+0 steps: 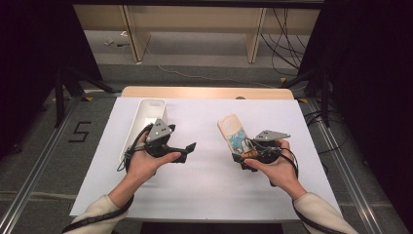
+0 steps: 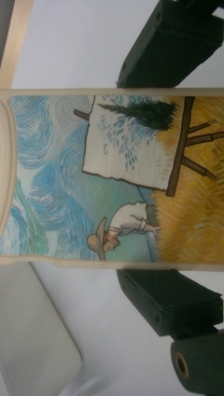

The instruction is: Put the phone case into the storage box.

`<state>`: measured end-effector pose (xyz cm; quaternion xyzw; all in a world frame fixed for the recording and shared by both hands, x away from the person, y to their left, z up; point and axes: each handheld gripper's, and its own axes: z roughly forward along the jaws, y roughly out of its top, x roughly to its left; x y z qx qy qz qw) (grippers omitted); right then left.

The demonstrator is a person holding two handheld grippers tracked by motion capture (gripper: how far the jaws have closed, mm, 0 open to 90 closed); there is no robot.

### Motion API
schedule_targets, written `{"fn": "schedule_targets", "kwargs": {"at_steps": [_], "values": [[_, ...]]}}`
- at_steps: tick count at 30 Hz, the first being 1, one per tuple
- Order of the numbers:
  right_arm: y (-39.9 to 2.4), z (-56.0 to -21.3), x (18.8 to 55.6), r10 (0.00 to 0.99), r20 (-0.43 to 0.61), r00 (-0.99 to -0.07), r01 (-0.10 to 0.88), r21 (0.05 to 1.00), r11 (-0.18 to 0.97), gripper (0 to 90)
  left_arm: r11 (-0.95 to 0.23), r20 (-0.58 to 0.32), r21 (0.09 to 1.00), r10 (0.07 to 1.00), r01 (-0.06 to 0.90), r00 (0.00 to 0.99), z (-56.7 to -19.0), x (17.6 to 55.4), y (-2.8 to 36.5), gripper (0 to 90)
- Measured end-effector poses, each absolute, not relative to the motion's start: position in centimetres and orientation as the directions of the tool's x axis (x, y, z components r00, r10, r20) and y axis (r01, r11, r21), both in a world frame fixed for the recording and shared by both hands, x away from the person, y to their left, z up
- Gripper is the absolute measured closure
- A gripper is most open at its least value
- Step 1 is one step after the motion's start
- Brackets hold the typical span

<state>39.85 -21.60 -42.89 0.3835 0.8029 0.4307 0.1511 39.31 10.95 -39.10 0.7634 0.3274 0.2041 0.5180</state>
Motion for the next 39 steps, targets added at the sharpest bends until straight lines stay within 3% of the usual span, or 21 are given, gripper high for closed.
{"fn": "schedule_targets", "kwargs": {"at_steps": [14, 39], "values": [[-20.8, -42.9, 39.2, 0.728, 0.080, -0.681, 0.466, 0.814, 0.347, 12.1, -0.251, -0.047, 0.924, 0.674, 0.288, 0.737, -38.1, 40.8, 8.0, 6.6], [-19.8, -42.8, 38.7, 0.710, 0.064, -0.702, 0.436, 0.826, 0.357, 12.1, -0.261, -0.104, 0.902, 0.641, 0.343, 0.761, -37.5, 44.2, 3.3, 15.6]]}}
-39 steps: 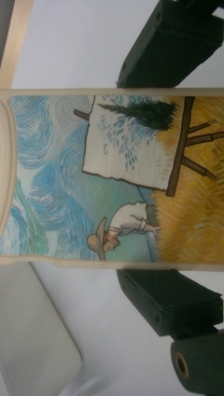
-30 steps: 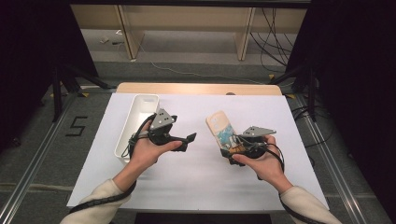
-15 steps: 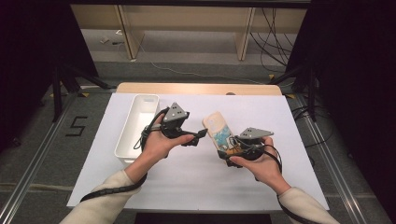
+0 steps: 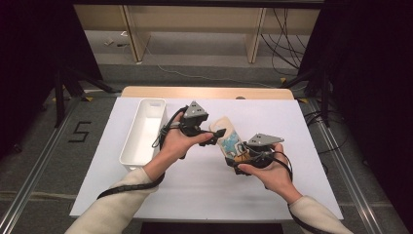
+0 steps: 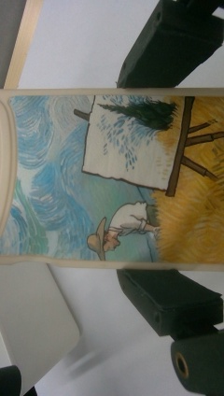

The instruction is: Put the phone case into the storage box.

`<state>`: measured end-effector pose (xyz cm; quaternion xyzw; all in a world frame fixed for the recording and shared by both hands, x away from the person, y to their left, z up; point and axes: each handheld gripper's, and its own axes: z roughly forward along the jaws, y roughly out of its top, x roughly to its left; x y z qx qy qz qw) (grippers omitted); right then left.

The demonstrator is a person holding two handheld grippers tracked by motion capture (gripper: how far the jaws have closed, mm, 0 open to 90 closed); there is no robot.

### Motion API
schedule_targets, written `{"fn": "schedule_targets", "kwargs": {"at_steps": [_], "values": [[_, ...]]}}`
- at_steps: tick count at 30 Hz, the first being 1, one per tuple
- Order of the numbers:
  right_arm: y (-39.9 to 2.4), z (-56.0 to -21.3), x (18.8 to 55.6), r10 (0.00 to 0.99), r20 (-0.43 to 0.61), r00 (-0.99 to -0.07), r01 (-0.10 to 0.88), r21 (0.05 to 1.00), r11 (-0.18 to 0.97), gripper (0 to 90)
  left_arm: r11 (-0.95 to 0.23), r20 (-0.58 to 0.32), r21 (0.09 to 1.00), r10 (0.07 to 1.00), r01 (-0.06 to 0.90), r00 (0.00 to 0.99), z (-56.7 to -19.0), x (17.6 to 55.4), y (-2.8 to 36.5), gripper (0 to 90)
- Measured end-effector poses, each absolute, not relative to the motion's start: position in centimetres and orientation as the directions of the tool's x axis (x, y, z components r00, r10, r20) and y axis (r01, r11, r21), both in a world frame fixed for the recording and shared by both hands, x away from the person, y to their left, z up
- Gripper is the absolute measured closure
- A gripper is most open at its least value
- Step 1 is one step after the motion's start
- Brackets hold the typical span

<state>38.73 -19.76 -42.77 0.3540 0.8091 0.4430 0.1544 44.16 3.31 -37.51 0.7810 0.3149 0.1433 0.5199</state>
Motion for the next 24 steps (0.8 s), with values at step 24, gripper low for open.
{"fn": "schedule_targets", "kwargs": {"at_steps": [24], "values": [[-19.4, -42.7, 38.7, 0.709, 0.031, -0.705, 0.412, 0.831, 0.373, 12.0, -0.245, -0.184, 0.867, 0.651, 0.433, 0.737, -38.1, 45.8, 1.2, 37.5]]}}
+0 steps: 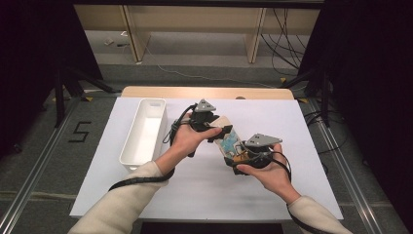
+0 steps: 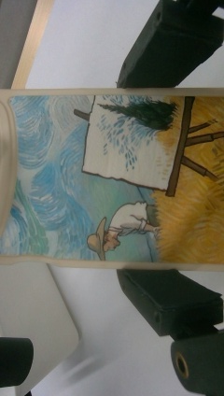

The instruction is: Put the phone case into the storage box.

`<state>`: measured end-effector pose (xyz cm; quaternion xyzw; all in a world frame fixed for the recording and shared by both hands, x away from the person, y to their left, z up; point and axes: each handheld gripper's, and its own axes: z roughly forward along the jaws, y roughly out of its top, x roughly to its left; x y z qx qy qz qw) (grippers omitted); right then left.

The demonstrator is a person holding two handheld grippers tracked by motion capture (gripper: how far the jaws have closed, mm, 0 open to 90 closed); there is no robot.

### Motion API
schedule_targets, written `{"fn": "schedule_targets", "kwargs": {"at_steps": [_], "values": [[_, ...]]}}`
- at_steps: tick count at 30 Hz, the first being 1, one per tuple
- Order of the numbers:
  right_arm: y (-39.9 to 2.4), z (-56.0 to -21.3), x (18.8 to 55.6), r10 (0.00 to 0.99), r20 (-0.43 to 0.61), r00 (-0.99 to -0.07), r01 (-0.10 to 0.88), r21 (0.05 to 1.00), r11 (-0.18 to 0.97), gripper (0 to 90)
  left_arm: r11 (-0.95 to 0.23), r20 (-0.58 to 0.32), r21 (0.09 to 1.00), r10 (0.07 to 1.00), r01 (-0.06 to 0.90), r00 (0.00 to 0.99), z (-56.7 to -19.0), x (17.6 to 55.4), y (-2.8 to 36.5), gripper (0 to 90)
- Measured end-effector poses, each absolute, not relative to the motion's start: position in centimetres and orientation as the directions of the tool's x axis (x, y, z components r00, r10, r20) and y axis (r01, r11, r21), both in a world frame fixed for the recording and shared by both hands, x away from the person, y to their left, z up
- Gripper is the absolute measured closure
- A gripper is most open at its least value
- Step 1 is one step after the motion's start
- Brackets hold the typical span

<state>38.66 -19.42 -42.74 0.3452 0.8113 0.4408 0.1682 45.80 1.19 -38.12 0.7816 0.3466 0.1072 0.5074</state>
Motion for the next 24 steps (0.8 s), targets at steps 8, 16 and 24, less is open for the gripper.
{"fn": "schedule_targets", "kwargs": {"at_steps": [8, 16, 24], "values": [[-19.32, -42.73, 38.63, 0.708, 0.015, -0.706, 0.401, 0.832, 0.383, 12.0, -0.221, -0.224, 0.859, 0.648, 0.461, 0.728, -38.22, 46.01, 1.15, 48.7], [-19.27, -42.84, 38.61, 0.710, -0.001, -0.704, 0.395, 0.831, 0.392, 11.9, -0.185, -0.273, 0.849, 0.649, 0.495, 0.710, -38.24, 46.17, 1.29, 54.6], [-19.21, -42.90, 38.60, 0.710, -0.015, -0.704, 0.388, 0.829, 0.402, 11.9, -0.141, -0.325, 0.842, 0.639, 0.521, 0.697, -38.18, 46.18, 1.50, 60.7]]}}
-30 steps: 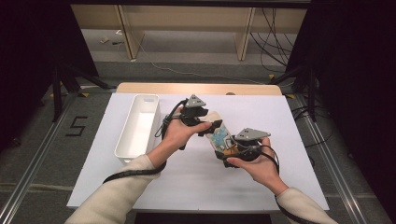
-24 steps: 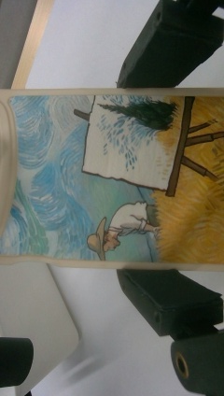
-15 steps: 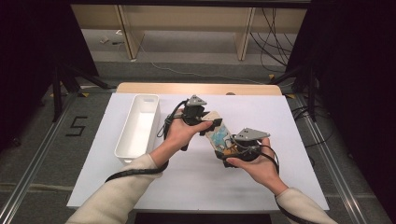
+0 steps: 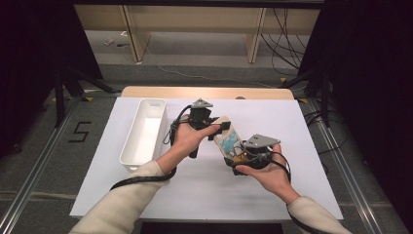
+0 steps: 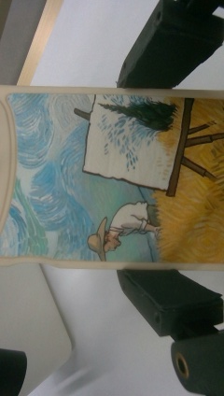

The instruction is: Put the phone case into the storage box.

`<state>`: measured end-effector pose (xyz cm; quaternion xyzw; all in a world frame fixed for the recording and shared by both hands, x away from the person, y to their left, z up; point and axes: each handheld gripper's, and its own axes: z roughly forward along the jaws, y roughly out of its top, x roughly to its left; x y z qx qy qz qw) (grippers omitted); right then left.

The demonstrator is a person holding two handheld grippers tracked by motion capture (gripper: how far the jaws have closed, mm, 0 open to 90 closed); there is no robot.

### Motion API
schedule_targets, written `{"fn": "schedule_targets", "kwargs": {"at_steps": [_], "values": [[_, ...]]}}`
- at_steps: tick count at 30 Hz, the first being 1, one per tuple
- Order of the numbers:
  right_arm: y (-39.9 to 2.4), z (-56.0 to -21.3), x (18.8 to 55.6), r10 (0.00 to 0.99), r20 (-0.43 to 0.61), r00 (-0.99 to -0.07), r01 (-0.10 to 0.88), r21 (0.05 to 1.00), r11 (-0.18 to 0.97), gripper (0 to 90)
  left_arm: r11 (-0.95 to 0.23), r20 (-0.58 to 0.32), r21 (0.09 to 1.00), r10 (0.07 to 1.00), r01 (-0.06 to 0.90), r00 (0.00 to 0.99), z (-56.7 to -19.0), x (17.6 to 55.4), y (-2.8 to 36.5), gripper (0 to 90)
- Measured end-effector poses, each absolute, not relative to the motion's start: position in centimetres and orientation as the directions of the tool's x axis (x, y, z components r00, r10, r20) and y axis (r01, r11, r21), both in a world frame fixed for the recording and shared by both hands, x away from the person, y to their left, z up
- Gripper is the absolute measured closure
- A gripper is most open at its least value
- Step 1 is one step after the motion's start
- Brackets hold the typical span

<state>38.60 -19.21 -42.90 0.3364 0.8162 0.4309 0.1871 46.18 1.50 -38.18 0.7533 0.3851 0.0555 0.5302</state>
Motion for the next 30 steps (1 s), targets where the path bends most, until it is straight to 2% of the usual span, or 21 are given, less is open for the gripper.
{"fn": "schedule_targets", "kwargs": {"at_steps": [7, 16, 20, 27, 29, 30], "values": [[-19.2, -42.9, 38.6, 0.710, -0.025, -0.704, 0.384, 0.827, 0.410, 11.8, -0.127, -0.342, 0.839, 0.635, 0.530, 0.693, -38.2, 46.2, 1.5, 62.7], [-19.0, -43.2, 38.7, 0.706, -0.031, -0.708, 0.388, 0.818, 0.424, 11.3, -0.094, -0.398, 0.834, 0.580, 0.543, 0.711, -37.5, 45.7, 1.3, 77.5], [-18.9, -43.3, 38.7, 0.704, -0.035, -0.709, 0.386, 0.817, 0.429, 10.8, -0.133, -0.346, 0.855, 0.574, 0.501, 0.742, -36.8, 45.0, 0.8, 79.6], [-19.2, -43.3, 38.9, 0.711, -0.001, -0.703, 0.388, 0.838, 0.385, 10.5, -0.125, -0.331, 0.869, 0.573, 0.479, 0.750, -36.4, 45.3, 1.1, 79.7], [-19.5, -43.3, 39.0, 0.690, -0.029, -0.723, 0.373, 0.824, 0.426, 11.3, -0.166, -0.264, 0.884, 0.596, 0.438, 0.759, -36.3, 45.3, 1.2, 79.8], [-19.5, -43.3, 39.0, 0.687, -0.044, -0.725, 0.366, 0.820, 0.439, 9.8, -0.162, -0.265, 0.885, 0.594, 0.436, 0.759, -36.2, 45.4, 1.4, 79.8]]}}
